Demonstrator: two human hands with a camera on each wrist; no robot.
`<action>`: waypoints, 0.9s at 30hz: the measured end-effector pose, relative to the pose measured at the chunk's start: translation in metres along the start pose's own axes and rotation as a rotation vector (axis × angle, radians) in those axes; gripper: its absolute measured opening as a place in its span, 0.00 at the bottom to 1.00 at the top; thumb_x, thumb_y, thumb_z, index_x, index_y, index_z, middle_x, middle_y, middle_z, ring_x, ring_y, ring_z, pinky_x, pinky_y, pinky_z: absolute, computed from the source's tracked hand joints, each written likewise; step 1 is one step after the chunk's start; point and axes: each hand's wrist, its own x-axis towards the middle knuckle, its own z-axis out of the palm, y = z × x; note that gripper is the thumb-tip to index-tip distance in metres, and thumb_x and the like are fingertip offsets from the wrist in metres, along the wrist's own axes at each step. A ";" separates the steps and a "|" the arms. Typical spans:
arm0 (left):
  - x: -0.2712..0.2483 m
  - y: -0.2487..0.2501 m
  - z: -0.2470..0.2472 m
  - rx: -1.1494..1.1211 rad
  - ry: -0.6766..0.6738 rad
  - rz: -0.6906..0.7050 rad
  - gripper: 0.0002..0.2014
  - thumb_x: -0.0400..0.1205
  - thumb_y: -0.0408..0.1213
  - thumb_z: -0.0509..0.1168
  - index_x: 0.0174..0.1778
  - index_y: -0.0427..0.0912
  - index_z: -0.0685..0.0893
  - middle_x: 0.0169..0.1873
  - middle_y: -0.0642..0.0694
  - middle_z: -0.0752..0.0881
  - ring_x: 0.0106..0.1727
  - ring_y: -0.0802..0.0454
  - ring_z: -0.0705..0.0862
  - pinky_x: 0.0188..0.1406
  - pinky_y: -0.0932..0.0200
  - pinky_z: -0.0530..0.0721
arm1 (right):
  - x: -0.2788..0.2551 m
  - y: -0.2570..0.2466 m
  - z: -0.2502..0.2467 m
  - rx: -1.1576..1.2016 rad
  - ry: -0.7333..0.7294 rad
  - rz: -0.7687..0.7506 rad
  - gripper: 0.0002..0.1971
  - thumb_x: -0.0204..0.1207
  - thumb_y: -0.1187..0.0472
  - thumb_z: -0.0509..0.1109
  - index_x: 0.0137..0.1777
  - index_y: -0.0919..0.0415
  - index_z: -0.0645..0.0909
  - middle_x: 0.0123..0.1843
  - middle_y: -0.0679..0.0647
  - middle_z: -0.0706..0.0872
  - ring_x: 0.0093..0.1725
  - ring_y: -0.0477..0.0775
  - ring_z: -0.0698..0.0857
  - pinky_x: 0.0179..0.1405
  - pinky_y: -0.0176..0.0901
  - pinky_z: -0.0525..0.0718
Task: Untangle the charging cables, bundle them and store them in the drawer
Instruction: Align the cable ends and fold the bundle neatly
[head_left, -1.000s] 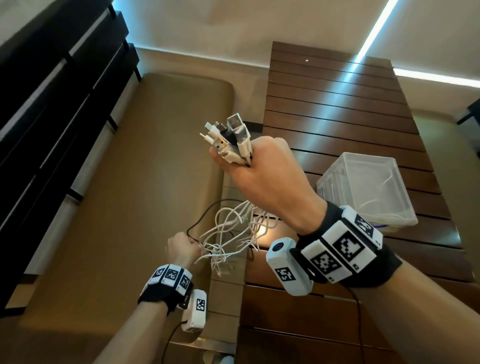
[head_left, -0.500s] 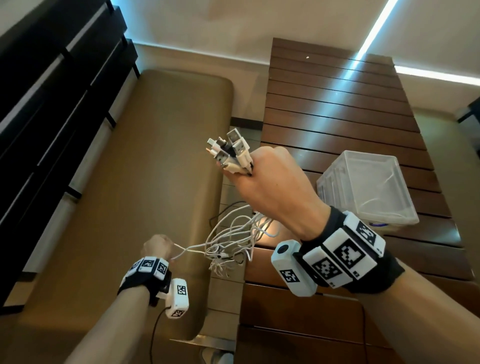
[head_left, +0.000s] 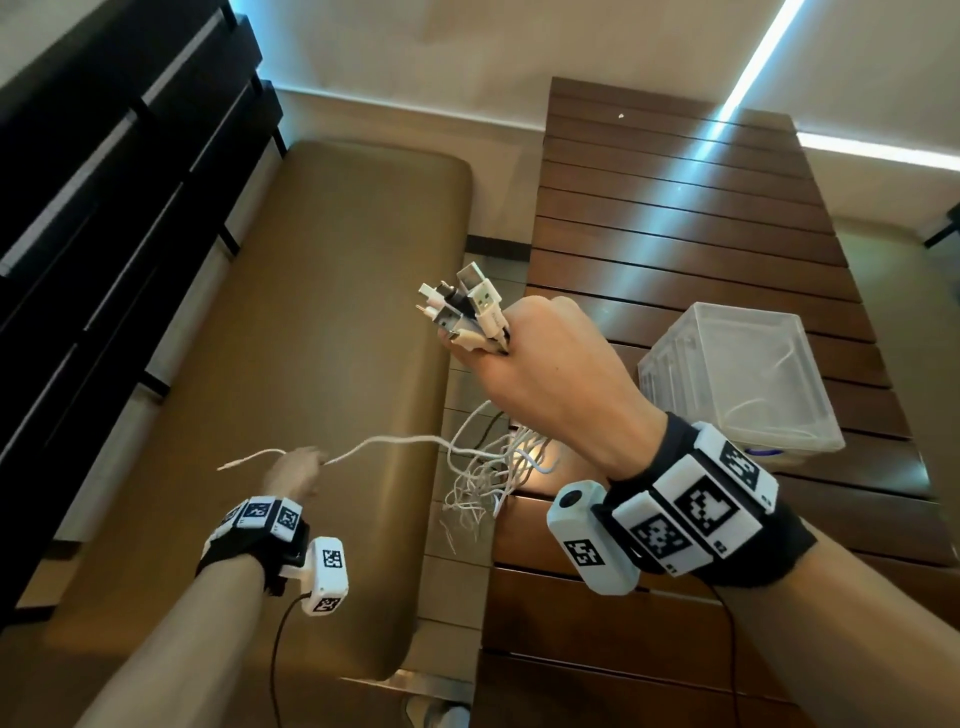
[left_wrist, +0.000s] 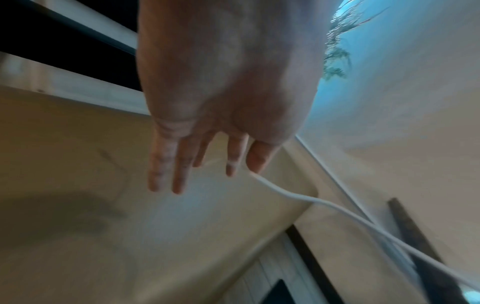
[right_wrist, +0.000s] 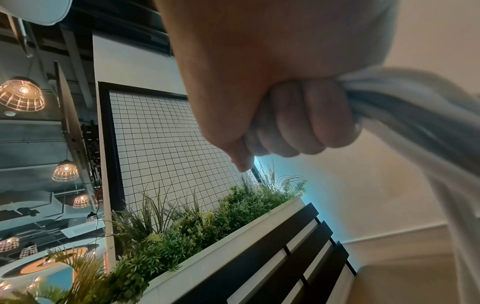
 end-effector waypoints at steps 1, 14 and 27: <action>-0.003 0.006 0.003 0.111 -0.020 0.107 0.17 0.90 0.34 0.56 0.72 0.37 0.82 0.71 0.37 0.81 0.65 0.36 0.84 0.68 0.47 0.79 | 0.000 -0.001 0.001 0.010 -0.003 -0.013 0.30 0.82 0.39 0.63 0.22 0.53 0.63 0.17 0.46 0.65 0.17 0.49 0.68 0.19 0.35 0.61; -0.160 0.099 0.040 -0.219 -0.606 1.041 0.57 0.66 0.48 0.84 0.86 0.52 0.56 0.83 0.57 0.66 0.82 0.63 0.67 0.80 0.64 0.66 | -0.003 -0.007 0.009 0.444 0.088 -0.010 0.26 0.84 0.46 0.67 0.23 0.53 0.72 0.20 0.49 0.73 0.22 0.45 0.71 0.25 0.41 0.71; -0.180 0.084 0.086 -0.455 -0.169 1.121 0.09 0.74 0.40 0.68 0.42 0.37 0.80 0.27 0.40 0.84 0.31 0.34 0.82 0.26 0.34 0.82 | -0.039 -0.032 0.002 0.816 -0.034 -0.042 0.23 0.86 0.54 0.67 0.26 0.43 0.73 0.24 0.43 0.70 0.25 0.43 0.68 0.29 0.37 0.70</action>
